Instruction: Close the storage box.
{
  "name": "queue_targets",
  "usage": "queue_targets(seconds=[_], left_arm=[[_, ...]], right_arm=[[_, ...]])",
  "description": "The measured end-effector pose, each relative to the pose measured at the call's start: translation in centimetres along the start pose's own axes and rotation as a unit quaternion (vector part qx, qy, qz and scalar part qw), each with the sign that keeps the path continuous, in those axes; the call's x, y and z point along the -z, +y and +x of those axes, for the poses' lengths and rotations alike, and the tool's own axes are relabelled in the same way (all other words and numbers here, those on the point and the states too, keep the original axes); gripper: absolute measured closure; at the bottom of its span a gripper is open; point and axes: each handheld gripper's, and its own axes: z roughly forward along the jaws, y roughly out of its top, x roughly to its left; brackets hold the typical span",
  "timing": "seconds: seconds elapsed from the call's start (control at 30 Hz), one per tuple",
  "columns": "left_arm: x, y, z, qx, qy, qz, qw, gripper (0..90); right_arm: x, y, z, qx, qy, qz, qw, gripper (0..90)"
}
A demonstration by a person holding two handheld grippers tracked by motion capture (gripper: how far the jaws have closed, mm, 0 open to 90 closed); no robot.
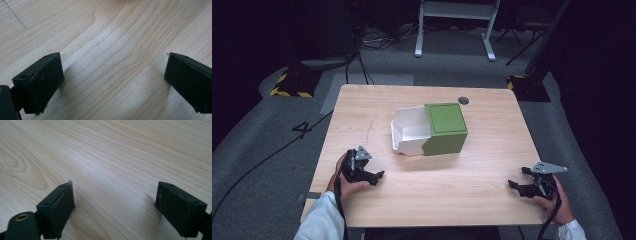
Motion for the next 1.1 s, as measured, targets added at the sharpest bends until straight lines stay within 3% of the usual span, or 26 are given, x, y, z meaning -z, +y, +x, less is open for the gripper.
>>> queue_targets(seconds=[0.17,0.3,0.37,0.5,0.6,0.63,0.7,0.73,0.8,0.83,0.87,0.9,0.97,1.1], left_arm=[[0.2,0.1,0.1,0.001,0.003,0.006,1.0000,3.7],[0.6,0.4,0.5,0.011,0.002,0.004,0.9999,18.9],[0.9,0.8,0.7,0.026,0.002,-0.005,0.9997,19.2],[1.6,1.4,0.8,0.034,0.013,-0.025,0.9990,19.4],[2.3,2.4,0.8,0.033,0.040,-0.041,0.9978,23.4],[2.3,2.4,0.8,0.033,0.040,-0.041,0.9978,23.4],[2.7,3.0,0.8,0.038,0.048,-0.053,0.9968,23.2],[3.1,3.8,0.9,0.041,0.060,-0.070,0.9949,23.2],[3.3,4.1,0.9,0.049,0.062,-0.080,0.9936,23.3],[3.4,4.9,1.2,0.058,0.067,-0.095,0.9916,23.2],[3.4,4.9,1.2,0.058,0.067,-0.095,0.9916,23.2],[3.4,5.7,1.3,0.067,0.068,-0.107,0.9897,23.3],[3.2,6.5,1.3,0.068,0.073,-0.113,0.9885,23.5],[2.6,7.5,1.2,0.071,0.071,-0.109,0.9889,24.1]], right_arm=[[0.0,0.0,0.0,0.001,0.001,0.000,1.0000,15.3],[0.0,0.0,0.0,0.000,0.001,0.000,1.0000,15.2],[-0.1,0.0,0.0,0.001,0.001,0.000,1.0000,15.2],[0.0,0.0,0.0,0.000,0.001,0.000,1.0000,15.2],[0.0,0.0,0.0,0.000,0.001,0.000,1.0000,15.2],[0.0,0.0,0.0,0.000,0.001,0.000,1.0000,15.2],[0.0,0.0,0.0,0.000,0.001,0.000,1.0000,15.2],[0.0,0.0,0.0,0.000,0.001,0.000,1.0000,15.2],[0.0,0.0,0.0,0.000,0.001,0.000,1.0000,15.2],[0.0,0.0,0.0,0.000,0.001,0.000,1.0000,15.2],[0.0,0.0,0.0,0.000,0.001,0.000,1.0000,15.2],[0.0,0.0,0.0,0.000,0.001,0.000,1.0000,15.2],[0.0,0.0,0.0,0.000,0.000,0.000,1.0000,15.2],[0.0,0.0,0.0,0.000,0.001,0.000,1.0000,15.2]])
